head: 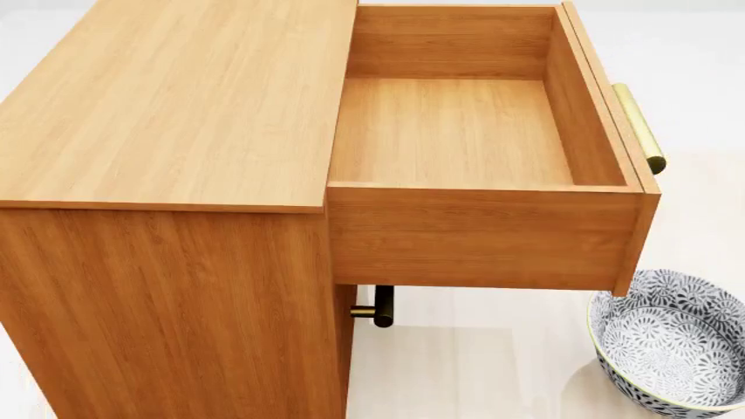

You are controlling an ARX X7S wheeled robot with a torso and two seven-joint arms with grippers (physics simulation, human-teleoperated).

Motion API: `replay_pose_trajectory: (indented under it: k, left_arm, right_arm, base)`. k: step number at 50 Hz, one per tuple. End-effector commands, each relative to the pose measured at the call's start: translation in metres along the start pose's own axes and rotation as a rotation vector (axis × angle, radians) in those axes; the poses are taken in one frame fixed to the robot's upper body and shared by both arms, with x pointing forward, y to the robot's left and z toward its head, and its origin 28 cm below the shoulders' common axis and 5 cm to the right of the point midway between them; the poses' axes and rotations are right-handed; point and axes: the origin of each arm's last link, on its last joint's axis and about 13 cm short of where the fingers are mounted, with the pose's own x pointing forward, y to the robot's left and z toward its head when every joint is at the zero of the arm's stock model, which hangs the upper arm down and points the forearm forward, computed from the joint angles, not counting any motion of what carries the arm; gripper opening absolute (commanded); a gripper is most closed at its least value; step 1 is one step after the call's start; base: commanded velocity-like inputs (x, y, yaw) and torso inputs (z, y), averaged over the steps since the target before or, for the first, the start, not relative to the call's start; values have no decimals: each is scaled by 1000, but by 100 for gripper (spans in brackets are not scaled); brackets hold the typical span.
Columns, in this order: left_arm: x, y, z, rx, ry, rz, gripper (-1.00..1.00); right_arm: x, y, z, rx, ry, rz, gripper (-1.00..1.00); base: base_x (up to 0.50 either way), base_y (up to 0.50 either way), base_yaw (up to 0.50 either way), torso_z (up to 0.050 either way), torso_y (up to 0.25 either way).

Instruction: Open the top drawer of the cabinet.

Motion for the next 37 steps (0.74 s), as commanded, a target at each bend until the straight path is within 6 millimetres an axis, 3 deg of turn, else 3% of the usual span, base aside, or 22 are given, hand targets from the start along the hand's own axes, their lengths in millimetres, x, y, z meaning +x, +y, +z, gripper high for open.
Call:
replay_pose_trajectory:
  k: [1,3,5,6,11,20,25,29,31,32,33,35,37]
  left_arm:
    - [-11,-18,15,-343,-196,126,100]
    - [-18,-11,19,-285,-194,216,100]
    - [-28,4,27,-122,-153,275,100]
    - [-22,12,30,-45,-239,267,100]
    - [-25,12,32,-61,-268,279,100]
    - [-29,11,38,-71,-361,307,100]
    - [-28,9,35,-66,-316,280,100]
    - [2,-3,-3,-83,-65,156,100]
    - [21,-9,-54,-115,204,96,100]
    - [42,-9,-80,-196,268,83,100]
    - [47,-9,-89,-211,300,76,100]
    - [63,-12,-131,-238,448,64,100]
    - [75,-11,-154,-258,512,75,100]
  right_arm:
    - [-45,3,13,-53,-200,43,100]
    - [-49,5,16,-45,-255,55,100]
    - [-53,5,19,-39,-293,56,100]
    - [-56,5,21,-43,-311,55,100]
    - [-70,5,26,-47,-372,66,100]
    - [-76,4,26,-50,-413,82,100]
    - [-65,7,17,-51,-373,100,100]
    - [-23,26,-21,-38,-224,137,100]
    - [5,40,-56,-36,-86,203,100]
    - [5,63,-77,39,40,376,100]
    - [9,70,-87,93,95,463,100]
    - [39,90,-127,291,268,614,100]
    - [64,91,-155,247,280,445,100]
  base:
    - [0,0,0,0,0]
    - [0,0,0,0,0]
    - [0,0,0,0,0]
    - [0,0,0,0,0]
    - [0,0,0,0,0]
    - [0,0,0,0,0]
    - [0,0,0,0,0]
    - [0,0,0,0,0]
    - [0,0,0,0,0]
    - [0,0,0,0,0]
    - [0,0,0,0,0]
    - [0,0,0,0,0]
    - [0,0,0,0,0]
